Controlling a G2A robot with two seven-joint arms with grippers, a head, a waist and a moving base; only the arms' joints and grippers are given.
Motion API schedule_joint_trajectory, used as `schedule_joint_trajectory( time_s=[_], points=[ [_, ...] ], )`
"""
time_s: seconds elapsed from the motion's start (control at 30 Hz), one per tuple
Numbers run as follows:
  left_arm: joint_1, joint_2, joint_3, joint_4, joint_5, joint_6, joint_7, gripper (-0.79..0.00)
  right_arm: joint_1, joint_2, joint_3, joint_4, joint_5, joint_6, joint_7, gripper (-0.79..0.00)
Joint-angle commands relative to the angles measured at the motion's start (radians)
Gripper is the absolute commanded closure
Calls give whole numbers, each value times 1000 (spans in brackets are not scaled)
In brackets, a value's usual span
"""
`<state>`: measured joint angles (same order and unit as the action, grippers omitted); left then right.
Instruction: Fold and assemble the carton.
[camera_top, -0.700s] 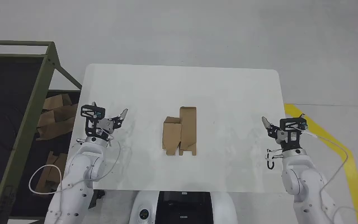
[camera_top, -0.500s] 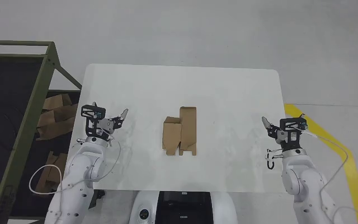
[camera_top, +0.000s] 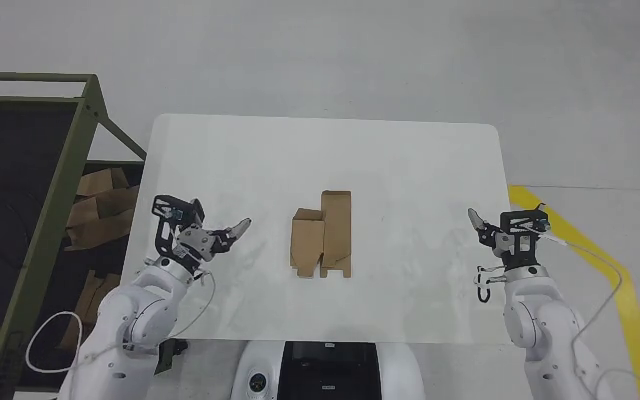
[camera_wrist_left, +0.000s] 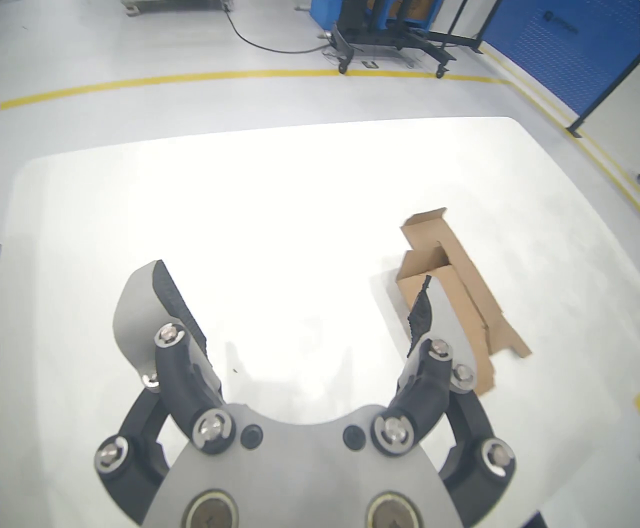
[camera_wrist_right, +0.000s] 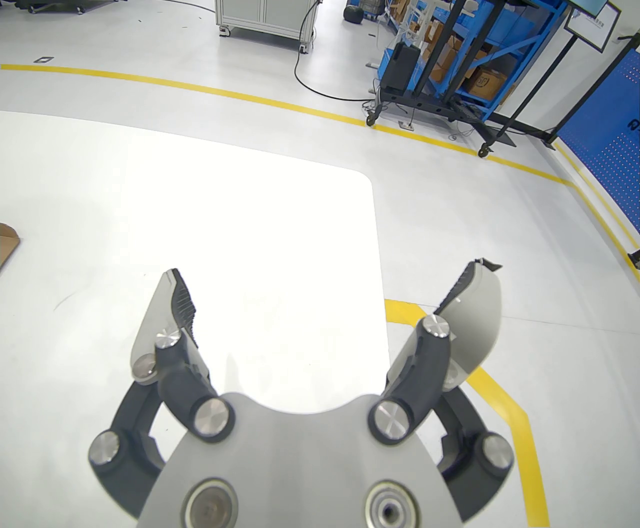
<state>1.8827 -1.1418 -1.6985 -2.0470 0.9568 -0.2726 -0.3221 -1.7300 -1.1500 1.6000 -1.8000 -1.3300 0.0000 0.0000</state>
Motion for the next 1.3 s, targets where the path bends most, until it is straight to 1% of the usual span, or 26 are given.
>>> schedule_joint_trajectory(
  time_s=[0.0,0.07,0.1,0.43,0.47,0.5,0.57,0.63,0.8,0.87,0.97,1.1,1.27],
  points=[
    [6,1,-14,-18,-107,-22,-67,-785,0,0,0,0,0,0,0,-785],
    [9,4,-34,-36,-193,-56,-123,-785,0,0,0,0,0,0,0,-785],
    [8,6,-48,-43,-196,-64,-133,-785,0,0,0,0,0,0,0,-785],
    [6,5,-46,-38,-211,-60,-126,-785,0,0,0,0,0,0,0,-785],
    [4,4,-37,-24,-246,-61,-132,-785,0,0,0,0,0,0,0,-785],
    [1,5,-27,-10,-301,-67,-163,-785,0,0,0,0,0,0,0,-785],
    [-20,8,-30,5,-358,-58,-231,-785,0,0,0,0,0,0,0,-785],
    [-42,10,-14,25,-431,-51,-302,-785,0,0,0,0,0,0,0,-785],
    [-135,17,28,93,-636,-13,-502,-785,0,0,0,0,0,0,0,-785],
    [-174,20,46,117,-664,7,-564,-785,0,0,0,0,0,0,0,-785],
    [-214,21,89,151,-699,48,-605,-785,0,0,0,0,0,0,0,-785],
    [-259,22,125,186,-701,150,-644,-785,0,0,0,0,0,0,0,-785],
    [-259,22,125,186,-701,150,-644,-785,0,0,0,0,0,0,0,-785]
  ],
)
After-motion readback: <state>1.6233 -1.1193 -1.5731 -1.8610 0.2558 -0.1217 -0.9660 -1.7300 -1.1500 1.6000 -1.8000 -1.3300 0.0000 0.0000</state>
